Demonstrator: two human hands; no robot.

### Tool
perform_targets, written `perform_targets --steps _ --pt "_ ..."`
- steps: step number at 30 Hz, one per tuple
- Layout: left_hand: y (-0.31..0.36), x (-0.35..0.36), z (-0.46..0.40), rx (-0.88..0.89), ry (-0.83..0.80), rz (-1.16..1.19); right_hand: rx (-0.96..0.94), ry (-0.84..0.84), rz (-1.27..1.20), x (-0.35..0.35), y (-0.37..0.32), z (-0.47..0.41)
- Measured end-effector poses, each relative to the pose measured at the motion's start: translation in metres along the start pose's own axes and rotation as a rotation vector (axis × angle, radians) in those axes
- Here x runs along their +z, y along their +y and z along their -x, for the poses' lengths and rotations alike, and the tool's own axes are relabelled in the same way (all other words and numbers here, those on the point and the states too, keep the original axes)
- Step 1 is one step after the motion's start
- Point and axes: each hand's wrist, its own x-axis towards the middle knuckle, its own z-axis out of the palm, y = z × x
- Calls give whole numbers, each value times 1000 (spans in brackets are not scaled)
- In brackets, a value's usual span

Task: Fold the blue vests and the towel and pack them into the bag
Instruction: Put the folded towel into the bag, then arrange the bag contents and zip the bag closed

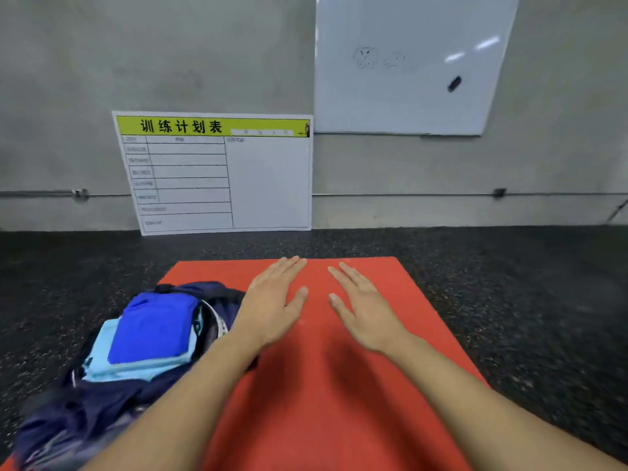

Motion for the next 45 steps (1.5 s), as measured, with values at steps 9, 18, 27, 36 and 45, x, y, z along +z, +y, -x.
perform_targets --steps 9,18,27,36,45 --pt "209 114 -25 267 -157 124 263 153 99 -123 137 180" --pt "400 254 25 502 -412 249 603 166 192 -175 242 427" --pt "506 373 140 547 -775 269 972 116 107 -124 293 640" --pt "526 457 267 606 -1092 266 1351 -16 -46 -29 281 845" --pt "527 498 341 619 -1287 199 1524 -178 -219 64 270 937"
